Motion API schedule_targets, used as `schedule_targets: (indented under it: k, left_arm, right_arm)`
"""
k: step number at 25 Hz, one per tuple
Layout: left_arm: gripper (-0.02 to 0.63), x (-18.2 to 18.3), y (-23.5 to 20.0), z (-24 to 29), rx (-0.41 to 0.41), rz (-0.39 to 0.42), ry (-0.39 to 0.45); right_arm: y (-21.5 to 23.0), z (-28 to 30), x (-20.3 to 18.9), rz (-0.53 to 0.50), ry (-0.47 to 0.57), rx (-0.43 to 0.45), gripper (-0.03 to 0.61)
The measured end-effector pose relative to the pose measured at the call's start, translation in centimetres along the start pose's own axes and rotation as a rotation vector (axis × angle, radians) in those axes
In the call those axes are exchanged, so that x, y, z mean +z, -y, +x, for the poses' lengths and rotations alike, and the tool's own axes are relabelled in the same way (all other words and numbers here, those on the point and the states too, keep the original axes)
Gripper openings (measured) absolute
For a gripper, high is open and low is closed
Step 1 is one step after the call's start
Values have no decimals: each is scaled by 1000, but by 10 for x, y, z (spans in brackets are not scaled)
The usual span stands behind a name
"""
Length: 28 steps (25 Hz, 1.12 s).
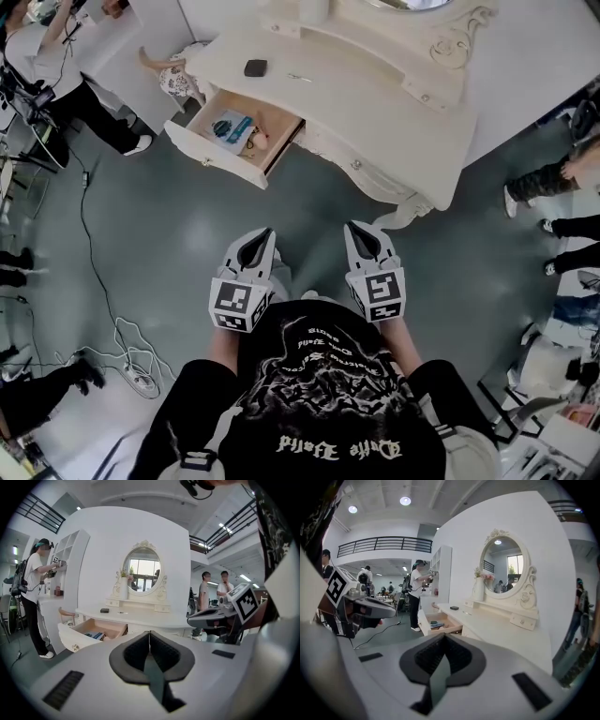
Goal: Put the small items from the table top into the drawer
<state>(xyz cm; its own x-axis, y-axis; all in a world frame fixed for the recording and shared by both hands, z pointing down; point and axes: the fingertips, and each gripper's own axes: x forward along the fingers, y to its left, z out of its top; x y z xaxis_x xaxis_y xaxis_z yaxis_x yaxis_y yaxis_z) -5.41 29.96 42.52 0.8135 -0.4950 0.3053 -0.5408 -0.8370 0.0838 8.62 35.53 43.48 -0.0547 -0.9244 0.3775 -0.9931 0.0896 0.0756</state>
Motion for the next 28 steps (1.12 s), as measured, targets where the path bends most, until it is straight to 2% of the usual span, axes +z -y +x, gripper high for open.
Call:
schedule_targets:
  k: [9,28]
  left_arm:
    - [15,15,-48,36,-39,0,-6]
    - [15,45,-130,95,-178,26,-11]
  right_arm:
    - [3,52,26,2,-8,-10,10]
    - [11,127,60,49,-48,-133,11]
